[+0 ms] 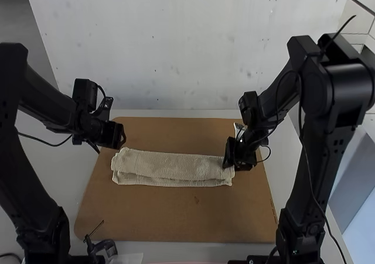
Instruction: Fold the towel.
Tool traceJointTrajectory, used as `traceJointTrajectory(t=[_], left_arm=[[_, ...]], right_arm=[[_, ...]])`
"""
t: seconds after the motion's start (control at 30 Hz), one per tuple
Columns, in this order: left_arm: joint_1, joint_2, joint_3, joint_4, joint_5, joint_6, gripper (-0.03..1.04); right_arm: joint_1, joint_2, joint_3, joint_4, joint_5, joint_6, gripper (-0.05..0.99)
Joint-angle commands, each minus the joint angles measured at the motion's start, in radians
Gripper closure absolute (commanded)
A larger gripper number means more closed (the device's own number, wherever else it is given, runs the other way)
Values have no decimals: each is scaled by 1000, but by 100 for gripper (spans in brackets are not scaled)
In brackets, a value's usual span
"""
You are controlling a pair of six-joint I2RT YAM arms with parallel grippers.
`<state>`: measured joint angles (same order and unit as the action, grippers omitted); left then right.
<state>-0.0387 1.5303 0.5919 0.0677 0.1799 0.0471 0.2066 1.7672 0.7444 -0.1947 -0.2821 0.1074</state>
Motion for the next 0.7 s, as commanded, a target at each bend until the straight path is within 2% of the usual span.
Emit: traceJointTrajectory(t=[0.0,0.17,0.23,0.33,0.4,0.67], left_arm=[[-3,-32,2,3,-2,-6,26],[10,-30,2,3,0,-3,26],[16,-27,2,4,0,-1,26],[20,-15,2,4,0,-1,26],[20,-12,2,6,1,-1,26],[20,-12,2,7,1,-4,26]], right_arm=[[-19,35,38,-5,-45,21,49],[-32,78,49,5,-51,18,49],[-35,90,53,6,-62,20,54],[-33,100,55,6,-69,21,54],[-36,106,58,6,-89,21,61],[-4,121,61,3,-114,12,61]])
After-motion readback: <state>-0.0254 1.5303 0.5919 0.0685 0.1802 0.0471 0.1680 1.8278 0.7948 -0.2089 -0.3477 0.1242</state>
